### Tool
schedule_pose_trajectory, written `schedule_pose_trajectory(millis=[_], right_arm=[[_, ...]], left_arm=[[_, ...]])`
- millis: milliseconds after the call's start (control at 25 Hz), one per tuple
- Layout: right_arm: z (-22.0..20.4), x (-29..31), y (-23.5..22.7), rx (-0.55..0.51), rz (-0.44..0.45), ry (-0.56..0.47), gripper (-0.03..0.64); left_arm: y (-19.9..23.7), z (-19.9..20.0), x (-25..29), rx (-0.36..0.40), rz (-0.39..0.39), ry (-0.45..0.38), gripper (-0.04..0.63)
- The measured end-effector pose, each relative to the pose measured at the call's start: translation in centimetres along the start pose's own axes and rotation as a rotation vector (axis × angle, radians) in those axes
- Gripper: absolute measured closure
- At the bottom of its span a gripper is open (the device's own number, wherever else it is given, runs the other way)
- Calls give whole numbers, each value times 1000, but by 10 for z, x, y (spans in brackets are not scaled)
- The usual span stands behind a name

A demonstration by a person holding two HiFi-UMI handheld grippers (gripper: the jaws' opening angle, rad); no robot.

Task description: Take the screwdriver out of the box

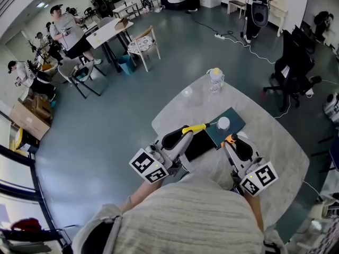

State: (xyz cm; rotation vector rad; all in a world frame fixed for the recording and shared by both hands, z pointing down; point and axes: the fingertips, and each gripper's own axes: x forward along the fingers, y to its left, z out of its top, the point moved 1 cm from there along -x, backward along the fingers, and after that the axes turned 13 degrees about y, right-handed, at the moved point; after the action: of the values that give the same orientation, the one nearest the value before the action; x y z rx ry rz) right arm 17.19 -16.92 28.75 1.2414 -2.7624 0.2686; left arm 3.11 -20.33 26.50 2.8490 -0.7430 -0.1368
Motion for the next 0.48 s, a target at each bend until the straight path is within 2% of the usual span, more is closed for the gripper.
schedule_pose_trajectory(millis=[480], right_arm=[[-1, 2, 4, 4, -6, 7, 511]], left_arm=[[-1, 2, -1, 0, -22, -13, 517]])
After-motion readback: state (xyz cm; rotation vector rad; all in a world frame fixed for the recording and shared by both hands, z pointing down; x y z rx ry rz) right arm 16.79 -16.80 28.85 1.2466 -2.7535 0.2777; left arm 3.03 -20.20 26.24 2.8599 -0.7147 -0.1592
